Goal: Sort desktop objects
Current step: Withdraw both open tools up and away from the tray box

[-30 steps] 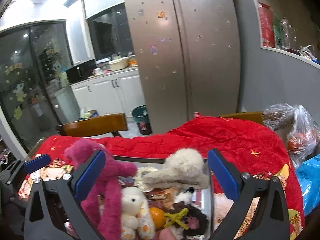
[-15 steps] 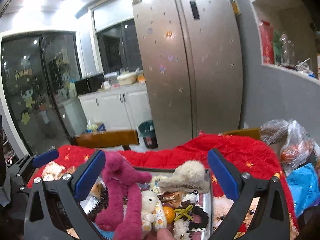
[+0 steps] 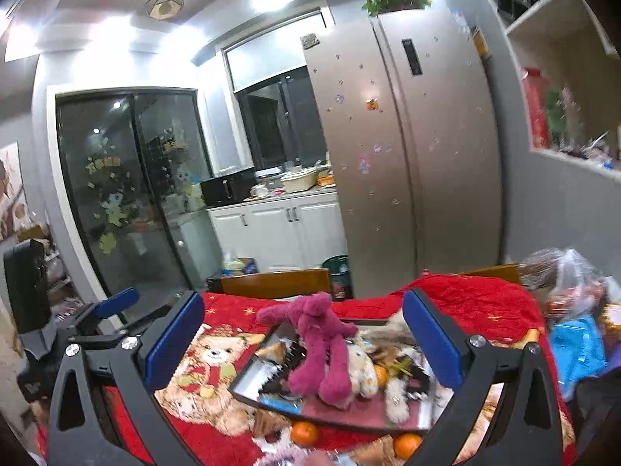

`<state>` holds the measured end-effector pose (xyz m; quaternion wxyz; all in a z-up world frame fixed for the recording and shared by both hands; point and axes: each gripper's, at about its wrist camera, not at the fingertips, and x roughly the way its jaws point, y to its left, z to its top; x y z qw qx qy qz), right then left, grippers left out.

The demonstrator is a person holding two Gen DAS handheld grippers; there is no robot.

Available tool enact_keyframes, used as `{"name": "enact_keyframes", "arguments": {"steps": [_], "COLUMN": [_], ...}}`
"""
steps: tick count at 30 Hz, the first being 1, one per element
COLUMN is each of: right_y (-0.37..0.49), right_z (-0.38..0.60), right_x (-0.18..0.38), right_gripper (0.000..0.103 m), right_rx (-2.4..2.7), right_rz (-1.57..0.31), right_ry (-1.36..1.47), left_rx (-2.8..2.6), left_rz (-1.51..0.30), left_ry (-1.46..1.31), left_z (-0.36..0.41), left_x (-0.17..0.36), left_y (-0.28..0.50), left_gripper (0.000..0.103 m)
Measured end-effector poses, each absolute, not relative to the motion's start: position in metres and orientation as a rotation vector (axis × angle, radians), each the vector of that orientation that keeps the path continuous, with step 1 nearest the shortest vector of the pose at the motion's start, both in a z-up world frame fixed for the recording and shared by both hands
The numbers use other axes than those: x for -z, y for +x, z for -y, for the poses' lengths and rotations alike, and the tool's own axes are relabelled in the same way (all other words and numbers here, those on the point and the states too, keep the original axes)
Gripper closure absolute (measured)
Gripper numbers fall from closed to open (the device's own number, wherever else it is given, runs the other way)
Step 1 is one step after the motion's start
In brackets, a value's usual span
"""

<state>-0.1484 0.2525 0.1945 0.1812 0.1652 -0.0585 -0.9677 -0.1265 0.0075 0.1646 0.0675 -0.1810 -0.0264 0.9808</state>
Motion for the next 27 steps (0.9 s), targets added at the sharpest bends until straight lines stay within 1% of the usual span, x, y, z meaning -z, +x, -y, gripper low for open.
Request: {"name": "enact_keyframes", "arguments": {"steps": [3, 7, 10, 13, 15, 18, 21, 23, 25, 27], "right_y": [-0.117, -0.082, -0.055, -0.034, -0.024, -0.013, -0.009, -0.012, -0.016, -0.022], "right_z": [-0.252, -0.251, -0.236, -0.232, -0.235, -0.244, -0.257, -0.268, -0.276, -0.279], "right_x": [-0.193, -0.185, -0.181, -0.166, -0.153, -0.124, -0.088, -0.061, -0.041, -0.029], "right_gripper": [0.0, 0.0, 0.0, 0.0, 0.0, 0.0, 0.0, 0.0, 0.0, 0.0], "right_rx": [2.766, 2.794, 2.854, 2.915, 2.916, 2.902, 2.869, 2.877, 2.891, 2.903], "right_rz": [0.103, 0.079, -0.067, -0.104, -0.072, 0.035, 0.137, 0.221, 0.266, 0.253], "right_ry": [0.387, 0.359, 0.365, 0.362, 0.403, 0.466, 0.564, 0.611, 0.681, 0.76], "left_rx": [-2.98, -2.968, -2.934, -2.925, -2.924, -2.894, -2.859, -2.884, -2.861, -2.835], "left_rz": [0.057, 0.039, 0.067, 0.079, 0.108, 0.183, 0.168, 0.118, 0.106, 0.124], "left_ry": [-0.554, -0.646, -0.724, -0.763, -0.775, -0.786, -0.835, -0.846, -0.878, -0.906], "left_z": [-0.007, -0.017, -0.024, -0.029, -0.027, -0.022, -0.02, -0.024, -0.027, -0.028], "left_x": [-0.155, -0.133, -0.114, -0.093, -0.076, -0.048, -0.029, -0.022, -0.017, -0.013], "left_y": [-0.105, -0.089, -0.08, -0.068, -0.06, -0.053, -0.05, -0.052, -0.056, -0.059], "left_gripper": [0.0, 0.0, 0.0, 0.0, 0.0, 0.0, 0.0, 0.0, 0.0, 0.0]}}
